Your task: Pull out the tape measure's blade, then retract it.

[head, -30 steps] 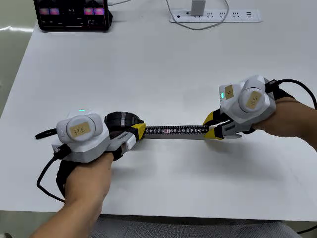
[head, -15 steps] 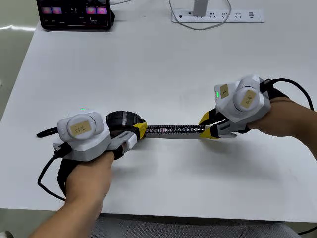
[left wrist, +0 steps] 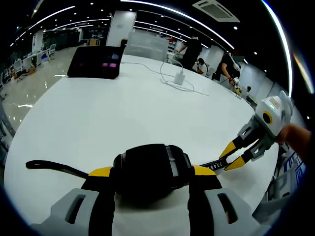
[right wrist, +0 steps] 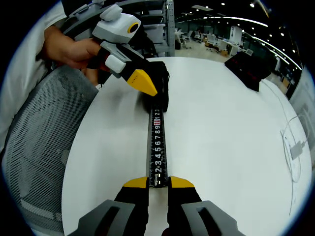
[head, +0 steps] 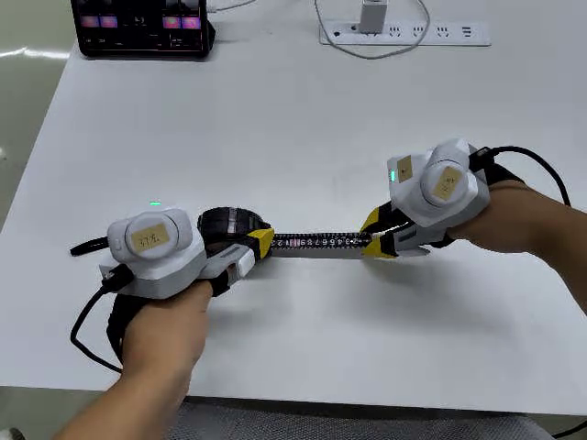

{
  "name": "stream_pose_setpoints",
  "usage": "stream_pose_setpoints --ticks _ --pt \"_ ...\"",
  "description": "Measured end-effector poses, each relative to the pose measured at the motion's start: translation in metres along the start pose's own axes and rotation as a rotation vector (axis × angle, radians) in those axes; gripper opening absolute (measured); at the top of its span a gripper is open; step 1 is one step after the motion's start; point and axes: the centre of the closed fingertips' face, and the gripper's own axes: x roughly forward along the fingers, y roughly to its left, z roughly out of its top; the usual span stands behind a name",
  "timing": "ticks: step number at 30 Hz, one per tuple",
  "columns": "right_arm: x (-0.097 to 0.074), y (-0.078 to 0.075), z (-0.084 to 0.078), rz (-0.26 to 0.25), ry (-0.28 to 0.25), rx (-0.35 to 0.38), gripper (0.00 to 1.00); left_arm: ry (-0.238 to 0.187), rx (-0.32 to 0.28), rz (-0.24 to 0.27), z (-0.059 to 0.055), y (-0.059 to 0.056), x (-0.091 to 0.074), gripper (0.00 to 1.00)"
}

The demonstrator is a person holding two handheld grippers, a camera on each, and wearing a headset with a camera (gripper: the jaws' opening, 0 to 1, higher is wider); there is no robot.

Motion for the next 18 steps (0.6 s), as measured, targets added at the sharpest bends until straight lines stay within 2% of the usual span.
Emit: stream_pose_setpoints --ticks 18 --pt "0.014 -0.004 0.012 0.014 -0.012 -0.002 0.1 0.003 -0.006 -0.005 0.0 -0.001 0.0 0.55"
